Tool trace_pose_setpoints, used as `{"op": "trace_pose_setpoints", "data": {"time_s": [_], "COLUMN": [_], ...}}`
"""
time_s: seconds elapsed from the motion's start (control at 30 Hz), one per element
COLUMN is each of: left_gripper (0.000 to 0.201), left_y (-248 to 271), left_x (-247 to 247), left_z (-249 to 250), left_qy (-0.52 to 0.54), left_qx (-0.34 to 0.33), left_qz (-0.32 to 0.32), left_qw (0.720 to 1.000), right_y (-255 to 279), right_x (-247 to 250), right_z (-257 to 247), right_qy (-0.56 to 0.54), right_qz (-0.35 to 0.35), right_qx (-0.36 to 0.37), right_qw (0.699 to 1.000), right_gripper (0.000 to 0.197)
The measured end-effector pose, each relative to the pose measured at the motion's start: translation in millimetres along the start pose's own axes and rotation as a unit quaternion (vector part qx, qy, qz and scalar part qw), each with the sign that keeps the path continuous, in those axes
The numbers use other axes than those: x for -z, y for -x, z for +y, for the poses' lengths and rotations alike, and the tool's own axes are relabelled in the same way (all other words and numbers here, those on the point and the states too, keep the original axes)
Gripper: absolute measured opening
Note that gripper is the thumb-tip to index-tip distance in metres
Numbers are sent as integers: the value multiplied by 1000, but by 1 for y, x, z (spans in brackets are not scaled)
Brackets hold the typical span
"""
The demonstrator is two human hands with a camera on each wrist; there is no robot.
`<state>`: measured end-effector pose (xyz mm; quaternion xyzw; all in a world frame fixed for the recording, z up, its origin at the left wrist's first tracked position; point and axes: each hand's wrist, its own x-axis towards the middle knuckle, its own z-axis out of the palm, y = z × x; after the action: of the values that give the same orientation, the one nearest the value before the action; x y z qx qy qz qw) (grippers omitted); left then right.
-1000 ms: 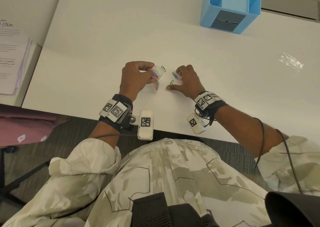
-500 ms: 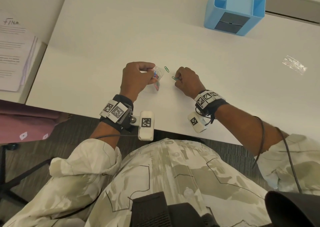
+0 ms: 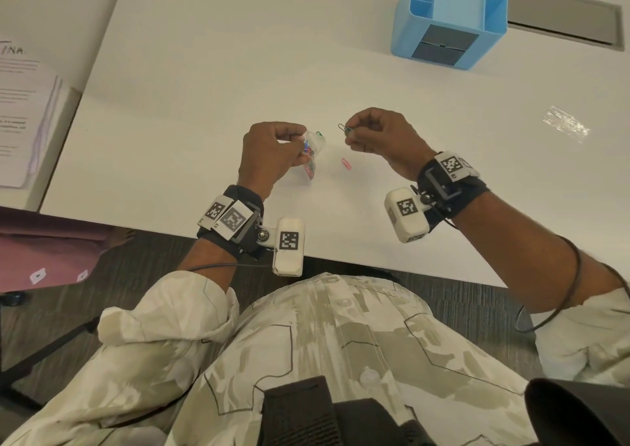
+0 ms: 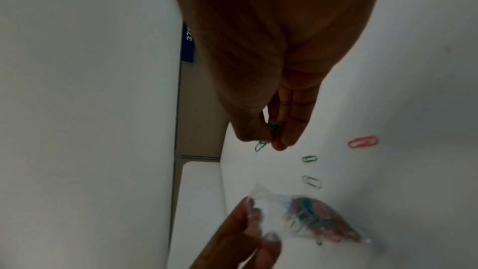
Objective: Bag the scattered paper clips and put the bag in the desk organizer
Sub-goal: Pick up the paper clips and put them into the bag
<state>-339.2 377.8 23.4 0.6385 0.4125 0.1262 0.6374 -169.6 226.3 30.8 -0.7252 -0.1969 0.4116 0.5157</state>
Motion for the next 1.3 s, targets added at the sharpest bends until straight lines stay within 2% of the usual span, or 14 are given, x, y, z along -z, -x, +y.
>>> {"op": "trace_pose_setpoints", "data": {"time_s": [0.1, 0.2, 0.3, 0.4, 0.5, 0.67, 0.77, 0.93, 1.0, 1.17, 1.3], "left_gripper": [21, 22, 22, 22, 23, 23, 22, 21, 20, 20, 20], "left_y": [0, 0, 1, 2, 4, 6, 6, 6, 6, 6, 6], "left_x": [-5, -8, -11, -12, -12, -8, -3, 8, 13, 25, 33], "left_z": [1, 3, 5, 5, 6, 5, 4, 3, 1, -3, -3], "left_qy": [-8, -17, -21, -22, -26, -18, -8, -7, -10, -11, -10], "left_qx": [0, -2, -5, -7, -7, 2, 7, 6, 9, 15, 22], "left_qz": [-4, -8, -9, -9, -7, -4, 4, 13, 21, 36, 48], "left_qw": [1000, 1000, 1000, 1000, 1000, 1000, 1000, 1000, 1000, 999, 999], "right_y": [9, 15, 20, 26, 29, 18, 6, -9, -11, -15, -19], "right_x": [-3, -9, -17, -25, -30, -21, -11, -6, -10, -21, -28], "right_z": [-21, -35, -44, -48, -47, -35, -11, 43, 56, 69, 67], "right_qy": [13, 104, 269, 338, 340, 301, 326, 367, 382, 356, 385], "right_qz": [-31, -29, -19, -37, -34, 16, 28, 21, 31, 49, 34], "right_qx": [12, 47, 109, 145, 156, 155, 99, 16, 24, 65, 56], "right_qw": [999, 993, 957, 929, 927, 941, 940, 930, 923, 931, 921], "right_gripper": [17, 20, 22, 27, 29, 20, 14, 29, 32, 13, 16]}}
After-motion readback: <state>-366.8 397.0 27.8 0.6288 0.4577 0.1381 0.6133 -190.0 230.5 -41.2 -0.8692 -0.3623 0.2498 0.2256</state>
